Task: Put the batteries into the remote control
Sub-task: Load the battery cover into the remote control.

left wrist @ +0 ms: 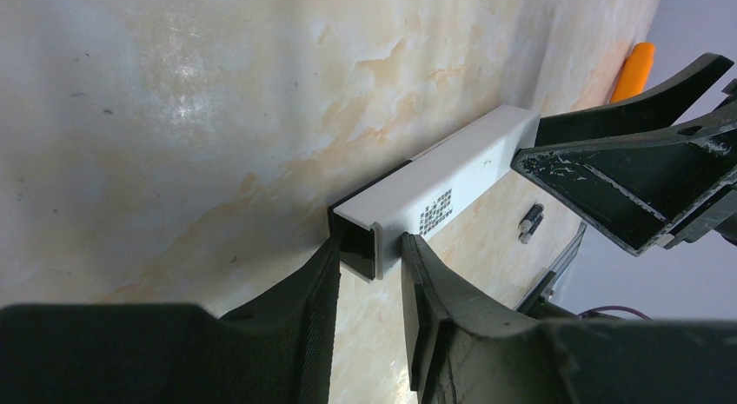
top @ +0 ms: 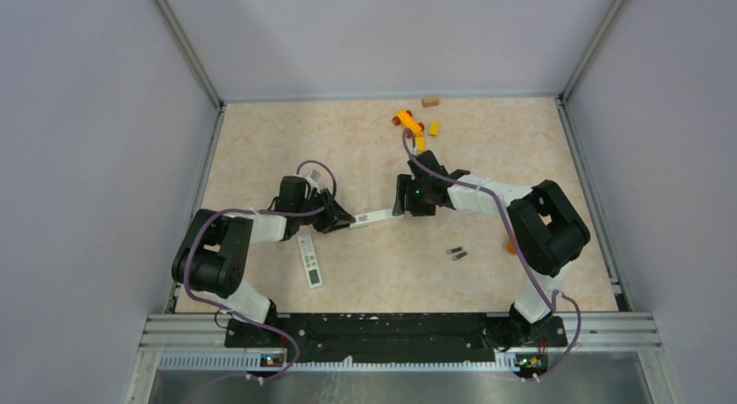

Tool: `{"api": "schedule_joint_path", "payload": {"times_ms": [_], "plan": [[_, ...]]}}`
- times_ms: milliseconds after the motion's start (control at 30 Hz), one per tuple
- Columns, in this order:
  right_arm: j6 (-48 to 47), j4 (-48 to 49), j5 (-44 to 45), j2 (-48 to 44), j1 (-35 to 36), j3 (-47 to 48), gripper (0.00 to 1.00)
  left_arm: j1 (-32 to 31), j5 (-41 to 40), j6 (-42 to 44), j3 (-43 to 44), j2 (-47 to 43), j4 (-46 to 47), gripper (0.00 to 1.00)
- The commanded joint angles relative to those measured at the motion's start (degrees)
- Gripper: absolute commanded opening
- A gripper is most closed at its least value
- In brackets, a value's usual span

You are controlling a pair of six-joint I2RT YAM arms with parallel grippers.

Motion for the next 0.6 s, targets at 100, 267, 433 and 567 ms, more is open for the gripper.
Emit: {"api": "schedule_joint_path", "payload": {"times_ms": [100,267,433,567], "plan": [[-8.19,-3.85,4.13,0.35,-0.50,3.88,0.55,-0.44,-2.91,2.90,0.62,0.42,-5.00,0.33],[-10.02,-1.71,1.57,-0.78,-0.50,3.88,0.45,-0.44,-2.92,2.96,0.72,0.58,-5.10,0.33],[-11.64,0.93,-1.97,-0.51,-0.42,3.74,0.28,-0.44,-2.83,3.06,0.85,0.78,-5.19,0.32],[-11.92,0.46,-2.71,0.35,-0.42,4.09,0.25,-0.44,-2.62,3.17,0.99,0.91,-5.19,0.29]]}}
